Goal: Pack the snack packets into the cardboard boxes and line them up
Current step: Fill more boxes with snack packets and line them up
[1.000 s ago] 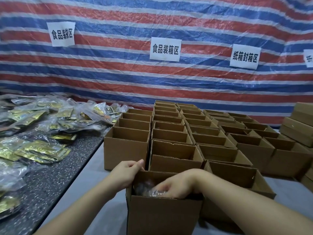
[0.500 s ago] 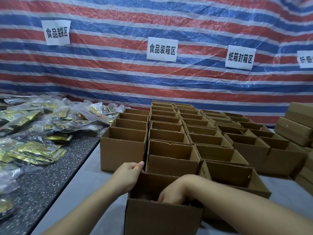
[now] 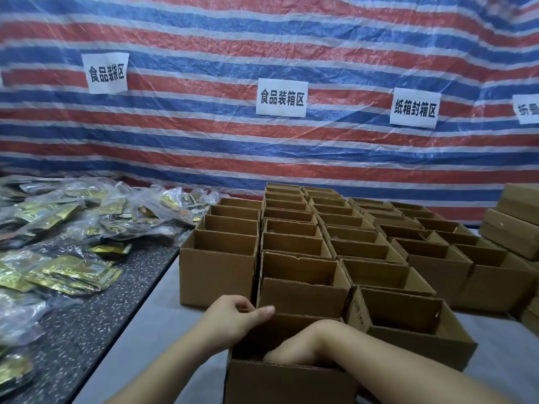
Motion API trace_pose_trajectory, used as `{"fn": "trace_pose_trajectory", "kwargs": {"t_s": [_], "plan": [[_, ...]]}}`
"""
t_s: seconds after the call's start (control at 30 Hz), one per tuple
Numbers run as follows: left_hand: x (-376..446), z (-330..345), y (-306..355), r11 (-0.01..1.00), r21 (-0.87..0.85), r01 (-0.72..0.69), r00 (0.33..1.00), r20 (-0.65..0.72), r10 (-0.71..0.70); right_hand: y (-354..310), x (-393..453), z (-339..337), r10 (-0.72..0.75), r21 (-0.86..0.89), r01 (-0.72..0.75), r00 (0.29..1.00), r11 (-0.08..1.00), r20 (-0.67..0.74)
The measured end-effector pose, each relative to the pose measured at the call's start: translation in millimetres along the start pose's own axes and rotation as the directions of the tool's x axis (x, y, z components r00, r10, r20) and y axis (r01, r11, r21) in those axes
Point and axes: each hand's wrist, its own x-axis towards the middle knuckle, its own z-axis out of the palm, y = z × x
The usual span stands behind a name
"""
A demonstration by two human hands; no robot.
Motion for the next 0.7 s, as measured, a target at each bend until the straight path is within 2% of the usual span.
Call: {"fn": "trace_pose_trajectory", "kwargs": {"t_s": [0.07, 0.13, 0.2, 0.37, 0.43, 0.5, 0.57, 0.6, 0.63, 0.7], "plan": [[-2, -2, 2, 1.0, -0.013, 0.009, 1.0, 0.016, -0.009, 3, 2, 5, -0.009, 0.004, 0.009, 1.0, 1.0, 0.014], [-4, -1, 5, 1.0, -0.014, 0.007, 1.0, -0.003, -0.007, 5, 3, 10, -0.085, -0.136, 0.087, 0.996, 0.987, 0.022], [-6, 0, 9, 1.0, -0.011, 0.011, 1.0, -0.028, -0.011, 3, -2, 14, -0.101, -0.202, 0.1, 0.995, 0.974, 0.007], [-11, -4, 10, 0.999, -0.033, 0.039, 0.999, -0.014, -0.04, -16, -38, 10, -0.08, -0.191, 0.061, 0.993, 0.98, -0.092], [-11, -5, 9, 0.998, -0.038, 0.04, 0.999, -0.013, -0.041, -20, -59, 6, -0.117, -0.201, 0.076, 0.973, 0.977, -0.201], [-10, -5, 7, 0.998, -0.043, 0.036, 0.999, -0.013, -0.037, -20, -76, 6, -0.254, -0.183, 0.197, 0.892, 0.963, -0.373], [-9, -3, 6, 0.997, -0.059, 0.041, 0.999, -0.009, -0.041, -14, -86, 6, -0.39, -0.27, 0.282, 0.691, 0.921, -0.609], [-9, -2, 6, 0.997, -0.064, 0.043, 0.999, -0.007, -0.043, -11, -87, 6, -0.421, -0.341, 0.249, 0.609, 0.906, -0.672], [-8, -1, 6, 0.997, -0.066, 0.043, 0.999, -0.007, -0.044, -7, -86, 7, -0.431, -0.399, 0.189, 0.57, 0.897, -0.699], [-6, 1, 4, 0.996, -0.086, 0.037, 0.999, -0.013, -0.039, 0, -76, 11, -0.421, -0.469, 0.083, 0.597, 0.879, -0.683]]}}
